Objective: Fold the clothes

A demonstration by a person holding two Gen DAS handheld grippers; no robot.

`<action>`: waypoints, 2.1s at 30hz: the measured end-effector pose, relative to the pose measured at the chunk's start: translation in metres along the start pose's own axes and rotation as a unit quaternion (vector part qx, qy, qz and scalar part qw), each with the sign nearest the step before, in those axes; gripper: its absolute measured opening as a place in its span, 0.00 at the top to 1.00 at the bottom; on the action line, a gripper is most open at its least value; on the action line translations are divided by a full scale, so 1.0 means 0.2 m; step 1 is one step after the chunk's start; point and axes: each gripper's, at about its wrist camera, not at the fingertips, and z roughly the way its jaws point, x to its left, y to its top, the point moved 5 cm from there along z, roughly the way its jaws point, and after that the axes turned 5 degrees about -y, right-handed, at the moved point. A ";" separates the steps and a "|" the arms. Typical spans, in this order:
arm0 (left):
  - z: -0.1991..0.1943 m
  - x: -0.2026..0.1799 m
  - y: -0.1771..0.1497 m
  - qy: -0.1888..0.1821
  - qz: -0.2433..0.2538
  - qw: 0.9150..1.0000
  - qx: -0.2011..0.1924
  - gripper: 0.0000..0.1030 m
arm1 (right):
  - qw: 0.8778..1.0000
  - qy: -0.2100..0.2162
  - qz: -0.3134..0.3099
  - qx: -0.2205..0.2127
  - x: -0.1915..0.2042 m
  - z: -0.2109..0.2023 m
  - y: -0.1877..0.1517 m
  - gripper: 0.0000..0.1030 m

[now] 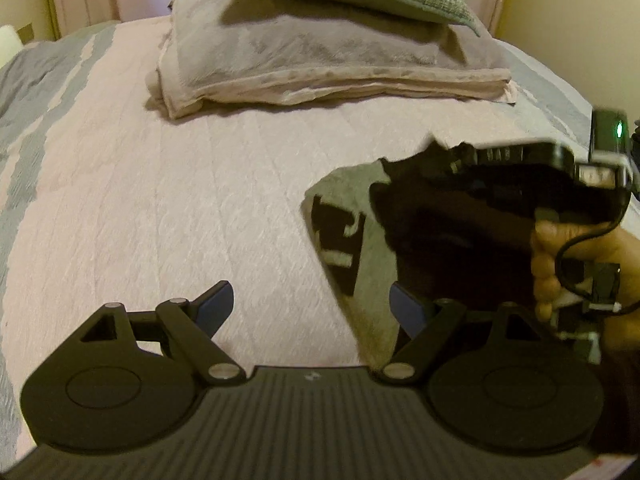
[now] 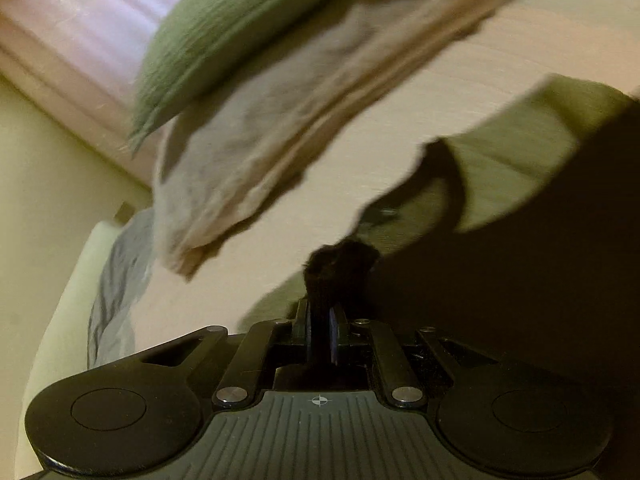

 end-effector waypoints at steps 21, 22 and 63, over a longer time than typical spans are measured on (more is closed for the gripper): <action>0.52 -0.40 0.19 -0.066 0.112 0.991 0.031 0.41 | 0.950 -0.024 -0.298 0.086 0.06 -0.12 0.28 0.62; 0.55 -0.42 0.18 -0.062 0.133 0.989 0.032 0.41 | 0.937 -0.019 -0.336 0.097 0.08 -0.10 0.28 0.61; 0.83 -0.21 0.32 -0.143 -0.028 0.983 0.114 0.58 | 0.981 0.031 -0.096 0.163 -0.19 -0.04 0.11 0.93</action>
